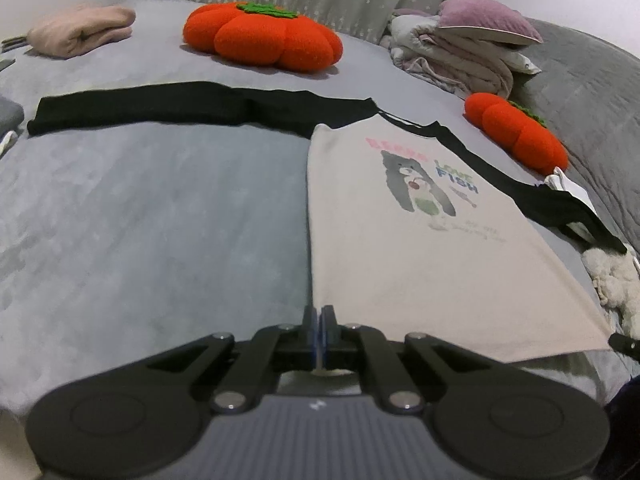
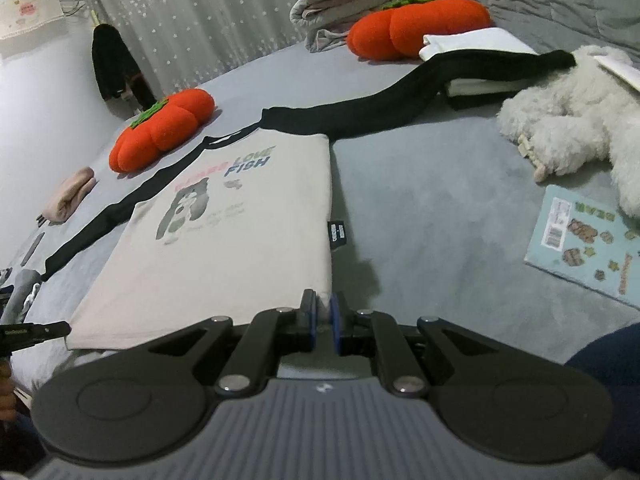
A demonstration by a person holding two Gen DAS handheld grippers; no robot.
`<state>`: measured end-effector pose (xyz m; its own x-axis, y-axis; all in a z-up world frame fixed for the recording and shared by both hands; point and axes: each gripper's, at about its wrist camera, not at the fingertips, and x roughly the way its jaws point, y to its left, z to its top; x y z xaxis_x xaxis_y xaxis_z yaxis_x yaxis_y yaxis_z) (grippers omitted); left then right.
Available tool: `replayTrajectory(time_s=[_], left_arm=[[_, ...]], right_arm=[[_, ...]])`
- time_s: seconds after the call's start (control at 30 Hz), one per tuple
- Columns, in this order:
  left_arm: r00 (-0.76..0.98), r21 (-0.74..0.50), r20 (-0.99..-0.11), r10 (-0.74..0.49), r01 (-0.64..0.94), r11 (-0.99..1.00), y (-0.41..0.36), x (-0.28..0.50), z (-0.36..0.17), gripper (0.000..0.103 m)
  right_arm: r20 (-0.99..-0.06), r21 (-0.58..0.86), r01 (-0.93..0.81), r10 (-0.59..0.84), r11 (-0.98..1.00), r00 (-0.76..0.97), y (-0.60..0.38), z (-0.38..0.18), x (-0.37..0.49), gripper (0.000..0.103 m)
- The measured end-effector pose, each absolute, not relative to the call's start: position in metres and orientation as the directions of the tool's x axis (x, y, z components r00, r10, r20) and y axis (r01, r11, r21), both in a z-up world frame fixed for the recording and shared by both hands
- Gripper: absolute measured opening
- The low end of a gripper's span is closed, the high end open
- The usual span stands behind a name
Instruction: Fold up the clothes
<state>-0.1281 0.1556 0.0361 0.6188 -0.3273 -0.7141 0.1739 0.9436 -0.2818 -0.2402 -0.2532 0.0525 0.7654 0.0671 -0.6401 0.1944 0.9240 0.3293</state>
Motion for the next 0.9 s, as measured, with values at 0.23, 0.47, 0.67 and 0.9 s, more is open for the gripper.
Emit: replayTrajectory(time_s=[0.23, 0.47, 0.67, 0.9], left_arm=[[0.606, -0.224, -0.741, -0.290, 0.184, 0.957, 0.149, -0.123, 0.029, 0.001], [0.593, -0.166, -0.765, -0.251, 0.195, 0.967, 0.142, -0.119, 0.021, 0.002], [0.572, -0.249, -0.762, -0.304, 0.174, 0.953, 0.153, -0.114, 0.022, 0.037], [0.630, -0.308, -0.723, -0.284, 0.074, 0.949, 0.180, -0.110, 0.033, 0.041]], right_arm=[[-0.636, 0.298, 0.172, 0.061, 0.939, 0.769, -0.248, 0.060, -0.245, 0.010], [-0.689, 0.229, 0.193, 0.019, 0.954, 0.724, -0.245, 0.042, -0.234, 0.010], [-0.717, 0.191, 0.209, -0.010, 0.959, 0.697, -0.247, 0.033, -0.229, 0.017], [-0.656, 0.137, 0.165, -0.035, 0.977, 0.754, -0.243, 0.047, -0.233, 0.033]])
